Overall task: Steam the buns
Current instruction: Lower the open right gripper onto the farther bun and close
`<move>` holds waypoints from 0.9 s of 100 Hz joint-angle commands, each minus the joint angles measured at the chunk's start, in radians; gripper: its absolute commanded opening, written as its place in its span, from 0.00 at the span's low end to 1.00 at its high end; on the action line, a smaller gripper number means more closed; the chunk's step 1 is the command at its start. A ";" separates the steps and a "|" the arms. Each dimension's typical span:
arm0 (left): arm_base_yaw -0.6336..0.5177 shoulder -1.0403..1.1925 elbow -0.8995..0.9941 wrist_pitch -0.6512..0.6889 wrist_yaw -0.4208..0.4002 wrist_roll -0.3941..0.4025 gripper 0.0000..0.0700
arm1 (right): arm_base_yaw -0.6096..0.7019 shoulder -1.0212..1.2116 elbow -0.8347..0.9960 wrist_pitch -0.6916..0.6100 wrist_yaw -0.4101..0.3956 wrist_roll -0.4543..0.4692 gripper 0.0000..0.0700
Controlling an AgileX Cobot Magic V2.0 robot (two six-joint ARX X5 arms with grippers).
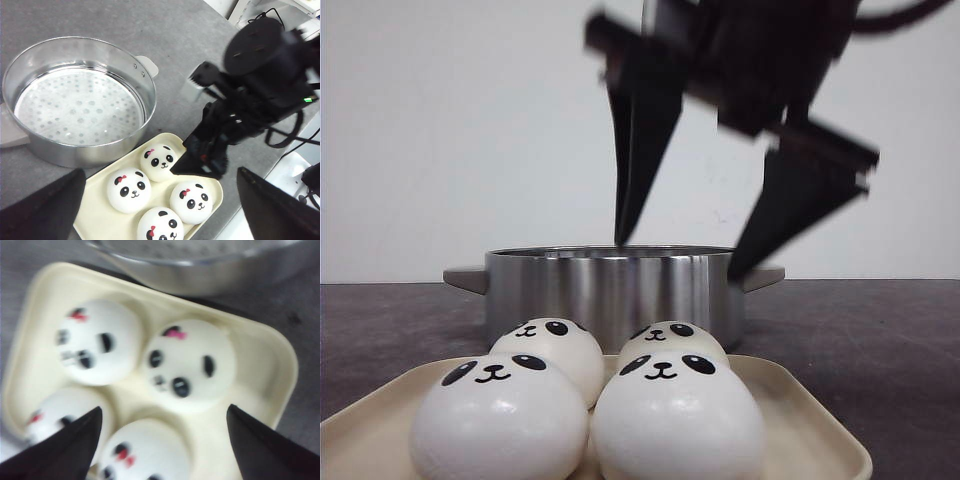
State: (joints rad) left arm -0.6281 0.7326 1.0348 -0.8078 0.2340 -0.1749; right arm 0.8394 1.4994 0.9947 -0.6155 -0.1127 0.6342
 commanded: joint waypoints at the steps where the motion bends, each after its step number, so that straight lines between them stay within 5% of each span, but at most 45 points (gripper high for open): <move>1: -0.008 0.005 0.009 0.011 -0.003 0.010 0.85 | 0.002 0.033 0.015 0.016 -0.003 0.017 0.69; 90: -0.008 0.006 0.009 0.014 -0.035 0.028 0.84 | -0.043 0.193 0.016 0.095 -0.030 0.047 0.63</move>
State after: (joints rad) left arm -0.6289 0.7326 1.0348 -0.8047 0.2043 -0.1581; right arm 0.7868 1.6524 1.0004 -0.5117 -0.1474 0.6720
